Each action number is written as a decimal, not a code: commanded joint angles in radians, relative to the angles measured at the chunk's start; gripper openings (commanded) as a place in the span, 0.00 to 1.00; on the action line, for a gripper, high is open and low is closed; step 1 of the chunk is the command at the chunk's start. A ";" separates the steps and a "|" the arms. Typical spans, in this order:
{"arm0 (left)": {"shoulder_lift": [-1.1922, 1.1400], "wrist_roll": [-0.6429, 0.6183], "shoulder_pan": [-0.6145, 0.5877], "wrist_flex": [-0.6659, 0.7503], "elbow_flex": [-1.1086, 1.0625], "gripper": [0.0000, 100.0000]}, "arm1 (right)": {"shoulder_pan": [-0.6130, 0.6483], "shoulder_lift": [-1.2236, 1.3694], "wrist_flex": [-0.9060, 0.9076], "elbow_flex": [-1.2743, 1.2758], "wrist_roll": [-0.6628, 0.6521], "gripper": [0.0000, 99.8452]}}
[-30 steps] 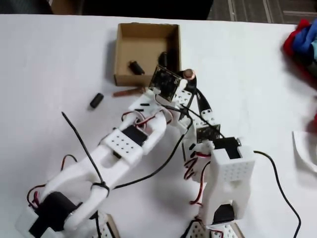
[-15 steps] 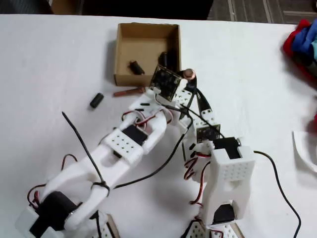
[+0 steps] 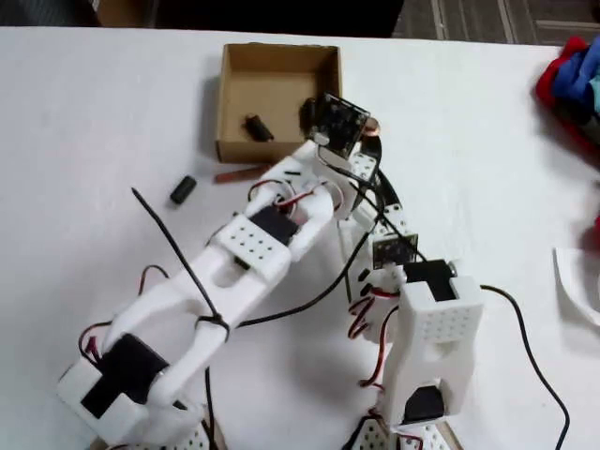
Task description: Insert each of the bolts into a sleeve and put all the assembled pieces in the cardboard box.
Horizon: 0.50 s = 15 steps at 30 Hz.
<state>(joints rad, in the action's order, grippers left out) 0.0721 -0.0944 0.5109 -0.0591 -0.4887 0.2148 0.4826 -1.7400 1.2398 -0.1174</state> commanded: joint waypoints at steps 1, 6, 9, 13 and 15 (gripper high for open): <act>0.005 0.002 -0.018 -0.002 0.021 0.03 | -0.005 -0.054 -0.031 -0.023 0.003 0.02; 0.003 0.003 -0.043 -0.002 -0.001 0.03 | -0.005 -0.054 -0.031 -0.023 0.003 0.02; 0.003 0.003 -0.058 -0.002 -0.001 0.03 | -0.005 -0.054 -0.031 -0.023 0.003 0.02; 0.002 0.003 -0.060 -0.012 -0.005 0.11 | -0.005 -0.054 -0.031 -0.023 0.003 0.02; 0.002 -0.003 -0.057 -0.041 -0.005 0.15 | -0.005 -0.054 -0.031 -0.023 0.003 0.02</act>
<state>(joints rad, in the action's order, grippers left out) 0.0690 -0.0913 0.4803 -0.0760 -0.4994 0.2179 0.4826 -1.7400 1.2398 -0.1174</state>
